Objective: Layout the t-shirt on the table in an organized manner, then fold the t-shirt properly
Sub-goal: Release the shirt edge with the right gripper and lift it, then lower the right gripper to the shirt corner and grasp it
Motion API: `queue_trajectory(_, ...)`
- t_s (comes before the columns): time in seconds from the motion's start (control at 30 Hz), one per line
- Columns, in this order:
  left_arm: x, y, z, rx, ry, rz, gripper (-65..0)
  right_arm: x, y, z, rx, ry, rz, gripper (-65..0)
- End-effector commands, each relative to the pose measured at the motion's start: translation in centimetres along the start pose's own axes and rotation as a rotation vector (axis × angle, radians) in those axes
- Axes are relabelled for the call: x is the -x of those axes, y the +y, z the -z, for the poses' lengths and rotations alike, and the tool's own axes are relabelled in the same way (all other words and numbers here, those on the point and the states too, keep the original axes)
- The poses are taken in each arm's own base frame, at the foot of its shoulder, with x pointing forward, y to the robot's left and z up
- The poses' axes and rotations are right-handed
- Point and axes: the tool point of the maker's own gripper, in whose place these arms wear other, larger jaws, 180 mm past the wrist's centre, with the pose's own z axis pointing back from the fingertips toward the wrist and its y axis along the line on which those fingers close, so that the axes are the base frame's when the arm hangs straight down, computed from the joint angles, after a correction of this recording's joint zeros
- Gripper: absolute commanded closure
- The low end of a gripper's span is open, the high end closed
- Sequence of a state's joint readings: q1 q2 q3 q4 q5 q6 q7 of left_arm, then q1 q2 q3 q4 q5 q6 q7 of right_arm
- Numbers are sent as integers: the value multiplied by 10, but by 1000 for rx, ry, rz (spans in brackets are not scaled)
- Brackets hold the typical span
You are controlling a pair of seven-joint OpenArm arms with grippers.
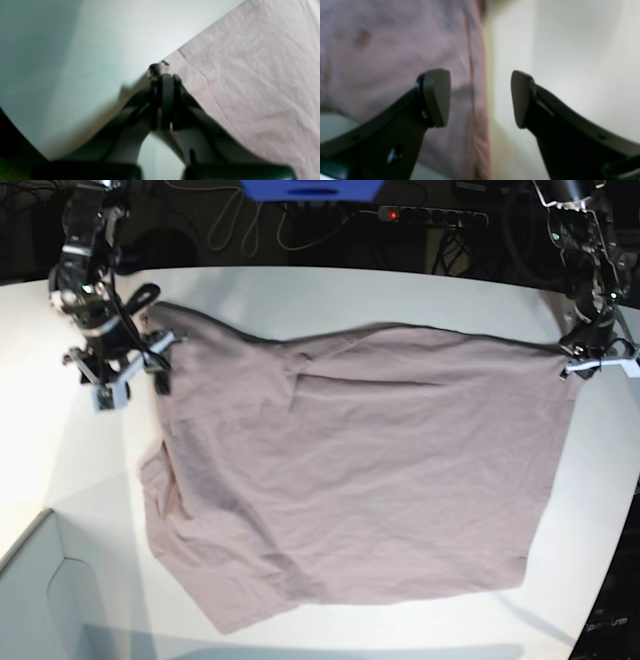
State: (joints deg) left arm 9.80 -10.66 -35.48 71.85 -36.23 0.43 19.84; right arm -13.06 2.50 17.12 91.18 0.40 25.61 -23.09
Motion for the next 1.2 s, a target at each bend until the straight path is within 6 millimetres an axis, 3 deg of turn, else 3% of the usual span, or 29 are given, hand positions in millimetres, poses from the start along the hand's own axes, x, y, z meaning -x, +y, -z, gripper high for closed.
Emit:
queue_trajectory(0.0,-19,-3,0,13,-49,13,-1,-18,-1,2,-1,-46,-11,-382)
queue_trajectory(0.13,-19,-3,0,13,-49,13,0,-44,11,14,-34,-69,-36,-382)
queue_trajectory(0.23,-18,-4,0,13,-48,11,0,-51,17,29,-60,-66,-37,-381)
queue_trajectory(0.47,-16,-2,0,10,-45,13,0,-39,19,63,-71,15,-42,-381)
queue_trajectory(0.77,-19,0,0,9,-47,19,0,-26,18,79,-77,74,-35,-371)
queue_trajectory(0.83,-20,-2,0,11,-49,18,0,-24,19,79,-79,77,-33,-332)
queue_trajectory(1.1,-19,-3,0,13,-49,13,0,-27,19,78,-77,67,-29,-36)
queue_trajectory(1.17,-19,-3,0,13,-49,13,0,-27,17,73,-69,60,-34,0)
